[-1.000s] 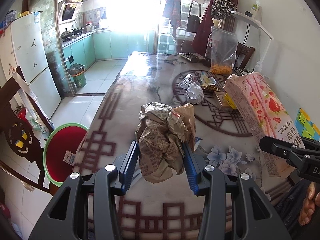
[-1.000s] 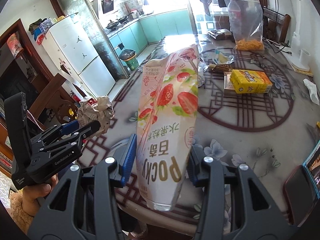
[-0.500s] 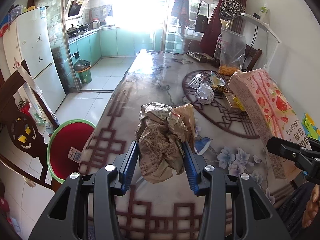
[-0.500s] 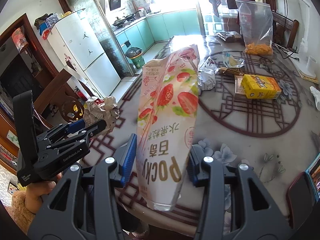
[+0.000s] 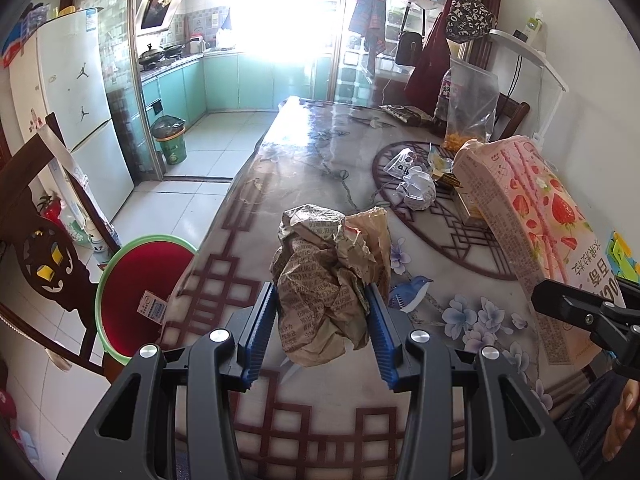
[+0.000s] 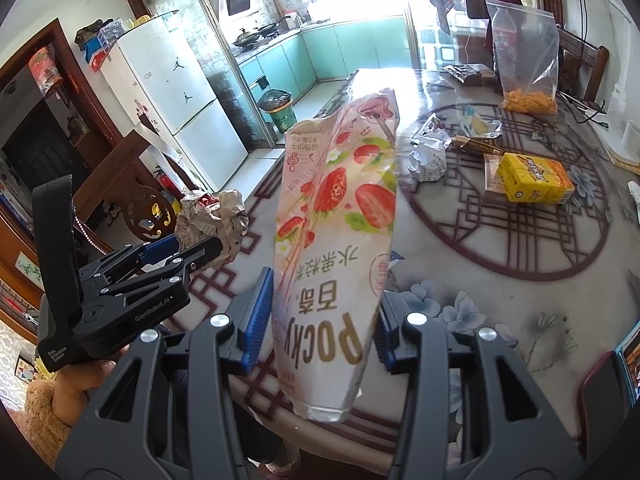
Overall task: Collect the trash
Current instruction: 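Carry the brown paper and pink Pocky bag over the red bucket with both tools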
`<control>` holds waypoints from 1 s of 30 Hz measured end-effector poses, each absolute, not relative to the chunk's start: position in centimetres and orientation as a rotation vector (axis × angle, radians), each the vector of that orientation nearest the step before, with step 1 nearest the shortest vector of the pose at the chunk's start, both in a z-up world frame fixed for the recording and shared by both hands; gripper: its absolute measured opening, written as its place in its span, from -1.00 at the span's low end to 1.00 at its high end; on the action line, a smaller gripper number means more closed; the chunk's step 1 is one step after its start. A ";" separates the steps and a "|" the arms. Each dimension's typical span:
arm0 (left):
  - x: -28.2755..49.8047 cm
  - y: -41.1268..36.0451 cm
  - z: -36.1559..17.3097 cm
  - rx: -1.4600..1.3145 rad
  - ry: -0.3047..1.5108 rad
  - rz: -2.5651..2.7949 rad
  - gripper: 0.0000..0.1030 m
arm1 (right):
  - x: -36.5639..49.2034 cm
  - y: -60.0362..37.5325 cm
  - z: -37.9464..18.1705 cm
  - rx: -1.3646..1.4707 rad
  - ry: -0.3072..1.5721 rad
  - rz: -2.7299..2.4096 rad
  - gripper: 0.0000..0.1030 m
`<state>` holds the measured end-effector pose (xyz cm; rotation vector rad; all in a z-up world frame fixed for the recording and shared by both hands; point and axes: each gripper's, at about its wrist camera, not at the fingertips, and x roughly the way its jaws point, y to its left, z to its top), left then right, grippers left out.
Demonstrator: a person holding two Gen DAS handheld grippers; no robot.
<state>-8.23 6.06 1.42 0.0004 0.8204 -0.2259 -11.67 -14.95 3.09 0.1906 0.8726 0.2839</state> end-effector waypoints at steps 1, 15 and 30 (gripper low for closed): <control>-8.2 6.2 1.4 -0.002 0.820 -0.223 -0.18 | -11.6 -14.9 3.1 0.189 0.873 0.286 -0.15; -7.9 9.2 1.5 -0.048 0.814 -0.168 -0.17 | -10.7 -11.8 3.1 0.147 0.888 0.335 -0.15; -7.4 12.5 1.4 -0.091 0.818 -0.153 -0.14 | -9.5 -8.9 3.3 0.097 0.899 0.377 -0.15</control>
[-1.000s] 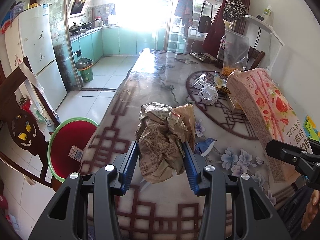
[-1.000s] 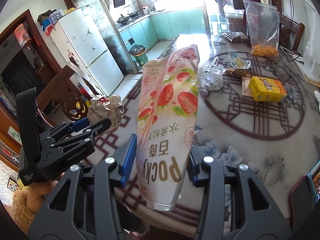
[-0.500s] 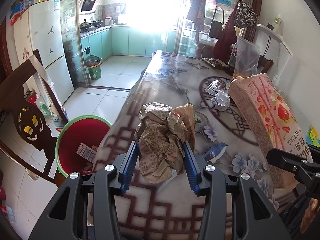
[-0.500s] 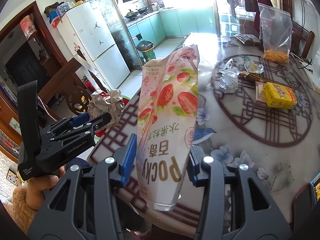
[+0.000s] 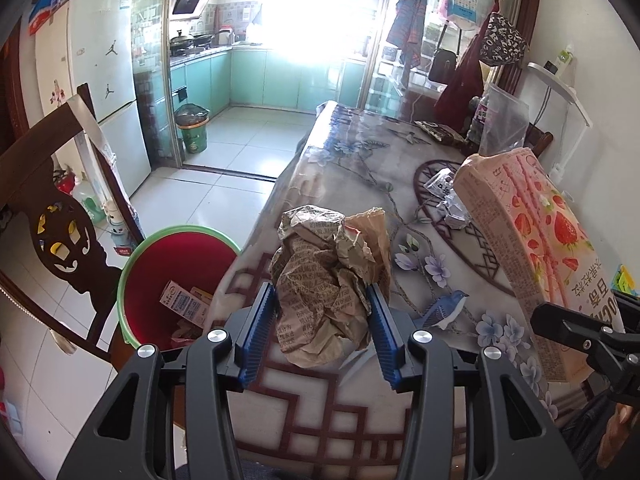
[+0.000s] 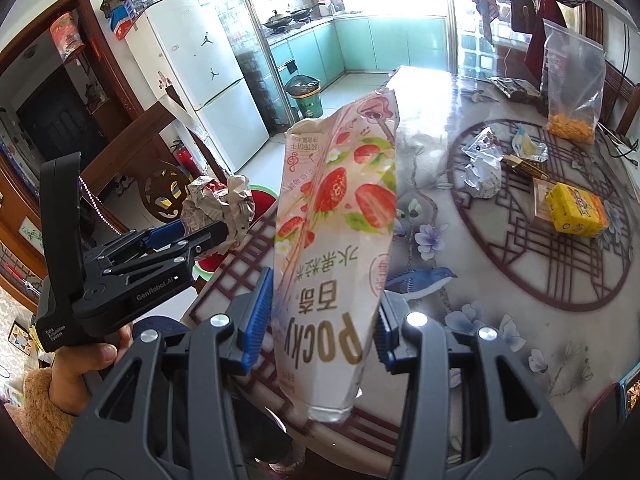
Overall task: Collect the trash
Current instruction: 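Carry the brown paper and pink Pocky bag over the red bucket with both tools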
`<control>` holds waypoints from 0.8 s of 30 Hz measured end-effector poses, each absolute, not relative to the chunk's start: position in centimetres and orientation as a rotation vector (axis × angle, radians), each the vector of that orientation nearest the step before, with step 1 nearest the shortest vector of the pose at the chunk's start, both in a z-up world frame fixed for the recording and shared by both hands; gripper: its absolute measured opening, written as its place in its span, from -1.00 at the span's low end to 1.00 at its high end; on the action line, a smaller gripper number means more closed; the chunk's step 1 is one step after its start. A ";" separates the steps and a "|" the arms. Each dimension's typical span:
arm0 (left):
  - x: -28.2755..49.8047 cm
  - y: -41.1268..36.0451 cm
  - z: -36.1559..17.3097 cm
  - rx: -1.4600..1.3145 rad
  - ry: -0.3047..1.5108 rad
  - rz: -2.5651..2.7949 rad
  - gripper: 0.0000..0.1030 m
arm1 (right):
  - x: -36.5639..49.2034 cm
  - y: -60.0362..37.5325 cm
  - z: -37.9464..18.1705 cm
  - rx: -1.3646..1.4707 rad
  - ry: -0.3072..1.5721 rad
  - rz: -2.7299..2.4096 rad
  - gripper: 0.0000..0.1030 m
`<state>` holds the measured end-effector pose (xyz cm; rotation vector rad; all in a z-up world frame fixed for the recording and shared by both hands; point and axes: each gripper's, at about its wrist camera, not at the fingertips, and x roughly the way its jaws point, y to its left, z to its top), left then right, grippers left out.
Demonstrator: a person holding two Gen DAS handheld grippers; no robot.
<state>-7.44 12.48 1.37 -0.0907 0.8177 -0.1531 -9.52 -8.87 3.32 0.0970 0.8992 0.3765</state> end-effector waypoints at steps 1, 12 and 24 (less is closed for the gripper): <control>-7.4 12.7 1.4 -0.089 0.816 -0.146 -0.14 | -9.5 -8.7 3.3 0.095 0.900 0.380 -0.15; -6.6 15.7 1.2 -0.084 0.818 -0.082 -0.14 | -8.3 -6.2 2.5 0.070 0.930 0.426 -0.15; -4.6 21.5 -0.2 -0.106 0.838 0.036 -0.14 | -5.9 -3.3 1.4 0.033 0.959 0.477 -0.15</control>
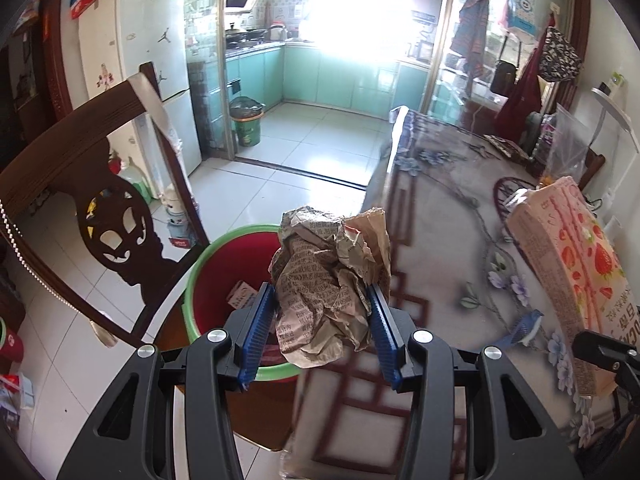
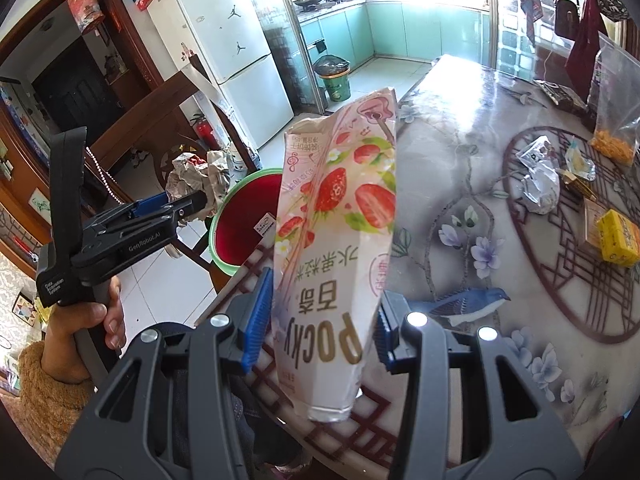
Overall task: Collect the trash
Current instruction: 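Carry the brown paper and pink Pocky bag over the red bucket with both tools, then open both tools to drop the paper and Pocky bag into the bucket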
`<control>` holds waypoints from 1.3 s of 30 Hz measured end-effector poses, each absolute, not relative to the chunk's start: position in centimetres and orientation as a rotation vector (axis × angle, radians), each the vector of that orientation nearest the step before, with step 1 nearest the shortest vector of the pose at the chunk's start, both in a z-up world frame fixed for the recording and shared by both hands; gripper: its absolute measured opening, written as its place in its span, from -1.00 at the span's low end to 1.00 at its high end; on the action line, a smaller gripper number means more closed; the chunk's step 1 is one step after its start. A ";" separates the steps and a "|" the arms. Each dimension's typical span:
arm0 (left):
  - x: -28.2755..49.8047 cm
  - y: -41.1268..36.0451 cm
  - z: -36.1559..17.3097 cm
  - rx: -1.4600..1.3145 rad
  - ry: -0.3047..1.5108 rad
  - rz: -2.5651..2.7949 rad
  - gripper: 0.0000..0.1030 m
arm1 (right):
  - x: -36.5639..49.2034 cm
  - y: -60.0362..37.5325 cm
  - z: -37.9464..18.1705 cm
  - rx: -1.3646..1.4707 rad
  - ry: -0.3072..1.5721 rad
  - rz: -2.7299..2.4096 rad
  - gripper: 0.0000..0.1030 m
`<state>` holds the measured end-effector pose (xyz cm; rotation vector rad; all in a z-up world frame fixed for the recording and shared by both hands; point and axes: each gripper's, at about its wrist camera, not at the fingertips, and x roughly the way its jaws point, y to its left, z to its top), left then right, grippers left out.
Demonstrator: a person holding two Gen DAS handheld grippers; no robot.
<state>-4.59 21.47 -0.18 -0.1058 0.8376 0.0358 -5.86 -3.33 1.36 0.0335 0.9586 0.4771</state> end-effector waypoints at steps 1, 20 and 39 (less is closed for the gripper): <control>-4.4 22.0 -0.4 -0.113 0.844 0.045 -0.14 | -5.5 -3.0 1.3 0.029 0.959 0.481 -0.15; 0.1 28.3 -7.9 -0.138 1.011 0.141 -0.13 | 0.7 7.6 -2.2 -0.129 1.059 0.615 -0.15; 1.5 30.5 -12.1 -0.218 1.111 0.164 -0.13 | 4.5 12.1 -5.0 -0.198 1.144 0.653 -0.15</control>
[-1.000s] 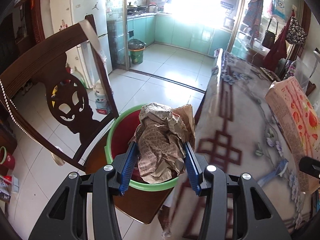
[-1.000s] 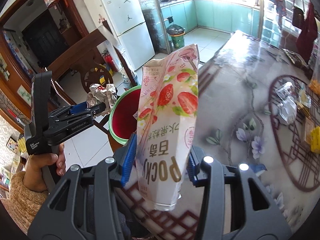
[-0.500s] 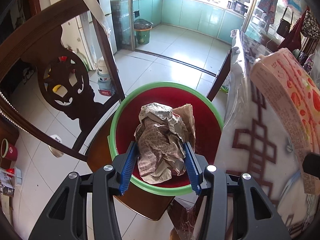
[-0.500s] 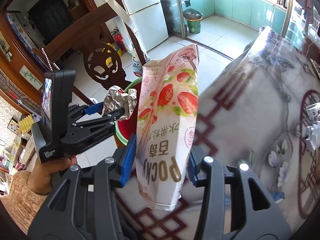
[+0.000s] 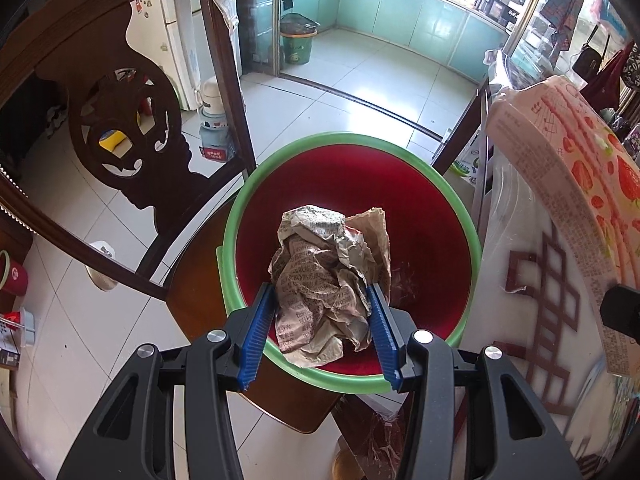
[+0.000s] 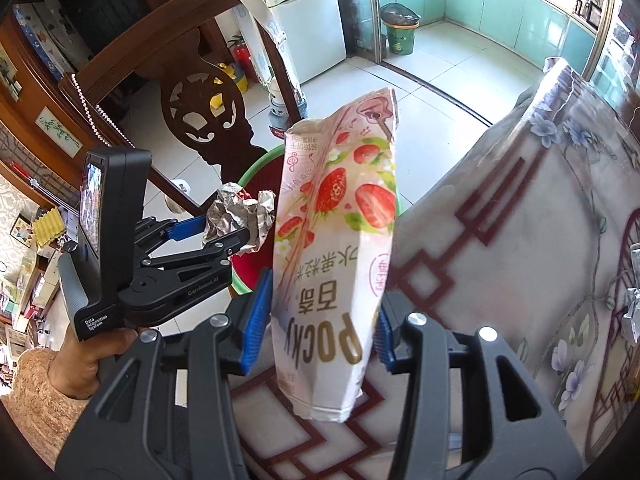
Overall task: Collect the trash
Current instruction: 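Open both tools to drop the paper and Pocky bag into the bucket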
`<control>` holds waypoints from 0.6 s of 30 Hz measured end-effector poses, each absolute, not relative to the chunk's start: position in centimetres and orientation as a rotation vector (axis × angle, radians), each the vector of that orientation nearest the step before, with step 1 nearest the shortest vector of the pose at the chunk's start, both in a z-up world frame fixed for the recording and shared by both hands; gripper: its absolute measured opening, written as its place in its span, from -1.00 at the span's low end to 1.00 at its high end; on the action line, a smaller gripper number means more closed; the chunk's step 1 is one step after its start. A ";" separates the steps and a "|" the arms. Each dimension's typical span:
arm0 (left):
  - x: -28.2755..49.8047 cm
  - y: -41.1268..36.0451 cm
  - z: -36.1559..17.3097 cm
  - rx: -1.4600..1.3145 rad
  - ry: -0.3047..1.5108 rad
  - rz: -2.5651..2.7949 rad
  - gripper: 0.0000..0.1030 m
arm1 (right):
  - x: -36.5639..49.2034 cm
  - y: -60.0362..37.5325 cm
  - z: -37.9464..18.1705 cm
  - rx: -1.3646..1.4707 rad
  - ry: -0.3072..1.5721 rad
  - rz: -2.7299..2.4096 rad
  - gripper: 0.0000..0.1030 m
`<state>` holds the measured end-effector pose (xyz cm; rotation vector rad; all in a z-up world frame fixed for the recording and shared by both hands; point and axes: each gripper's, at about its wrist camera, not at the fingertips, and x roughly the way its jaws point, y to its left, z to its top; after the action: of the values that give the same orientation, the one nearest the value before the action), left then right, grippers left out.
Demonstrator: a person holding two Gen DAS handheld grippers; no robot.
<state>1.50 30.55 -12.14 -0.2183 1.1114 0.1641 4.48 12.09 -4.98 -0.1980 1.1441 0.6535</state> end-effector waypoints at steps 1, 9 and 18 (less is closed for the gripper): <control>1.6 30.6 -12.3 -0.218 1.114 0.164 -0.13 | 4.6 12.1 -5.1 -0.198 1.146 0.652 -0.15; 1.6 31.0 -12.2 -0.202 1.109 0.205 0.13 | 5.0 12.0 -4.4 -0.157 1.111 0.641 0.01; 1.0 30.6 -10.2 -0.159 1.070 0.213 0.17 | 4.1 10.3 -2.6 -0.125 1.057 0.619 0.13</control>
<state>0.98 30.64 -10.23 -0.1592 1.0697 0.2130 4.13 10.27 -2.61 -0.1249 1.0571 0.6188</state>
